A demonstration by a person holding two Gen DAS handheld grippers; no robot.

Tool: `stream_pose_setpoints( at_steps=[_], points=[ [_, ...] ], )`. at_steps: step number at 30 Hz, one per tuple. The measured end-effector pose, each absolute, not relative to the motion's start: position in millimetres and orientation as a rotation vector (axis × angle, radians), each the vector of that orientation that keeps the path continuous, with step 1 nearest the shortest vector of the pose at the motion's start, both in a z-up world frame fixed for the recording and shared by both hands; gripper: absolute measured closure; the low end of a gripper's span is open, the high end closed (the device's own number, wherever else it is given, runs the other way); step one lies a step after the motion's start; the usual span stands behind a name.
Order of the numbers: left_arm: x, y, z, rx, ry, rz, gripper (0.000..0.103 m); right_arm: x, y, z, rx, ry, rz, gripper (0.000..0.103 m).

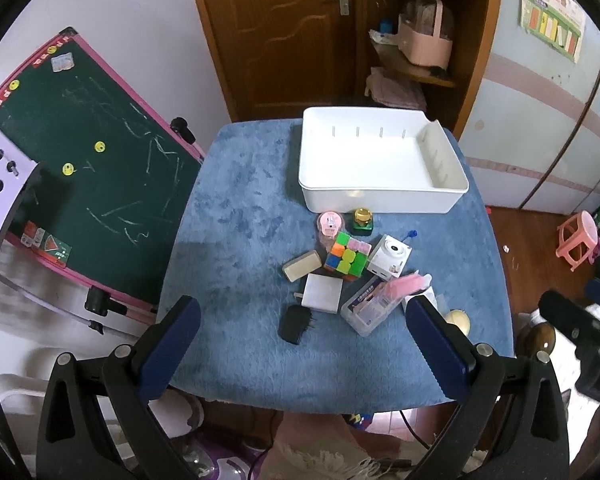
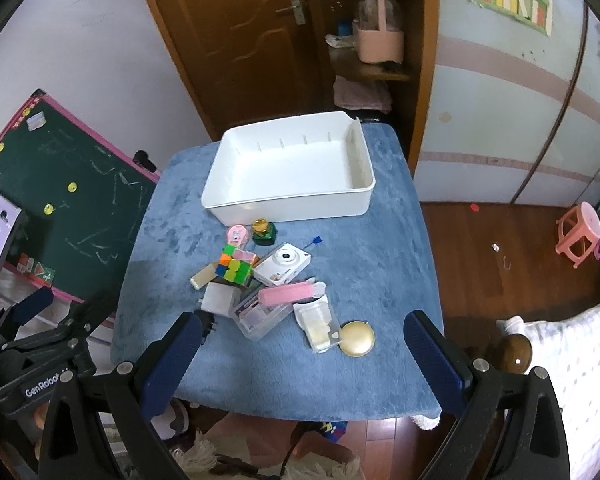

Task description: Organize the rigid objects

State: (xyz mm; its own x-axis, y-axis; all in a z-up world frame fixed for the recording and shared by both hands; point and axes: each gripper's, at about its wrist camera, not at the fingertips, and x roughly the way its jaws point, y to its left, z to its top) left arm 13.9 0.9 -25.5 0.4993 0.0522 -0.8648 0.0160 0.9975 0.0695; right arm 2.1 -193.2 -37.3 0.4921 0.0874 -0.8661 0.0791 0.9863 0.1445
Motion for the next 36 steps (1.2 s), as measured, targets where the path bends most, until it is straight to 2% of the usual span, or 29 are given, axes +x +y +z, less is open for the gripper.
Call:
stream_pose_setpoints(
  at_steps=[13,21,25,28,30,36],
  points=[
    [46.9,-31.7,-73.9,0.21,1.133,-0.253,0.001,37.7,-239.5,-89.1,0.318,1.147,-0.096,0.002],
    [63.9,-52.6,-150.9,0.342,1.218,-0.414,0.001,50.6,-263.3,-156.1,0.439,1.302,-0.13,0.002],
    [68.2,-60.9,-182.1,0.369,1.271,-0.472,0.001,50.5,-259.7,-180.6,0.414,1.307,-0.126,0.002],
    [68.2,-67.1,-195.2,0.403,1.263,-0.5,0.001,49.0,-250.8,-194.0,0.353,1.279,-0.082,0.008],
    [69.8,-70.1,-203.6,0.421,1.263,-0.531,0.001,48.8,-242.8,-202.1,0.307,1.272,-0.046,0.016],
    [77.9,-70.6,-220.2,0.412,1.26,-0.583,0.001,48.0,-216.4,-218.6,0.166,1.23,0.036,0.019]
  ],
)
